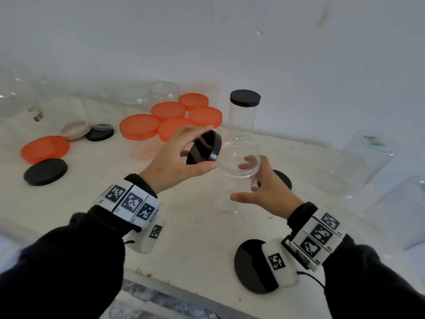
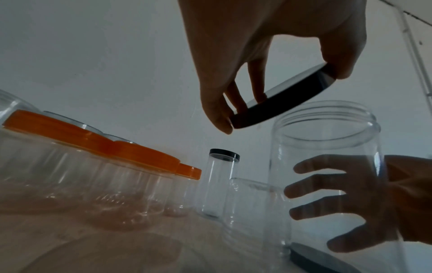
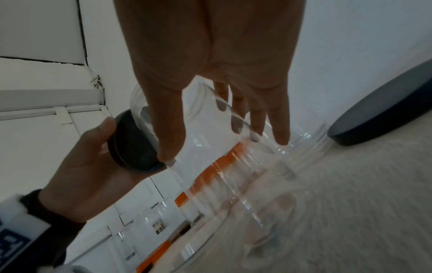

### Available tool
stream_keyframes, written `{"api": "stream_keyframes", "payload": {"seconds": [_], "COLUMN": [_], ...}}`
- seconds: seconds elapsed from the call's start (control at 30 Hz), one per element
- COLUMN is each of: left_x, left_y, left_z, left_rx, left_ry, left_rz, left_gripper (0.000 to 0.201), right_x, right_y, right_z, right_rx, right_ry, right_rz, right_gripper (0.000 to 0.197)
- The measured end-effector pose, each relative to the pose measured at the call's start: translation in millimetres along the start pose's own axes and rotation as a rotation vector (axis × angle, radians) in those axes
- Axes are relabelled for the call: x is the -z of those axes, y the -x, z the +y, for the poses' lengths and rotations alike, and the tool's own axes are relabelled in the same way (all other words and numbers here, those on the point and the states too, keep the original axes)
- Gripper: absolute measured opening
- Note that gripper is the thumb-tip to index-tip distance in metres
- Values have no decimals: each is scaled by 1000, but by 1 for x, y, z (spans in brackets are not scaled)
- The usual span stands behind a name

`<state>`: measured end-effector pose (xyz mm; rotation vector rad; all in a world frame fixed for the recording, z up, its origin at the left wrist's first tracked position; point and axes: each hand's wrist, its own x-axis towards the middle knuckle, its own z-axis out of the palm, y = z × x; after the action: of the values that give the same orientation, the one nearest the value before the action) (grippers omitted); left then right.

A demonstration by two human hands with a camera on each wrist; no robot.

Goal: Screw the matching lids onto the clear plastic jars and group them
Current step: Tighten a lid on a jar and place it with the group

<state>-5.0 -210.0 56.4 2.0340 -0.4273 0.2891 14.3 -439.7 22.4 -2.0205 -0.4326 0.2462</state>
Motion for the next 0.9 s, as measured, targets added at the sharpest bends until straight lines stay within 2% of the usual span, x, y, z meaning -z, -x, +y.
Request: {"api": "stream_keyframes", "payload": {"seconds": [0.13, 0.5, 0.7, 0.9], "left_x": [-6, -22, -26, -25], "left_y": [-8, -38, -46, -45], "left_z": [11, 23, 21, 16], "left_rx": [-61, -237, -251, -229], "left_ry": [-35, -331, -369, -347], "left_rz": [-27, -249, -294, -289], "left_gripper": [69, 74, 78, 78], "right_x": [0, 3, 2, 1], "right_y": [-10, -15, -14, -14], "right_z": [2, 3, 2, 0], "right_rx": [-4, 38, 47, 37], "right_ry": [-23, -8, 25, 63], "right_rz": [-22, -57, -49, -45], "right_gripper": [80, 85, 94, 93]}}
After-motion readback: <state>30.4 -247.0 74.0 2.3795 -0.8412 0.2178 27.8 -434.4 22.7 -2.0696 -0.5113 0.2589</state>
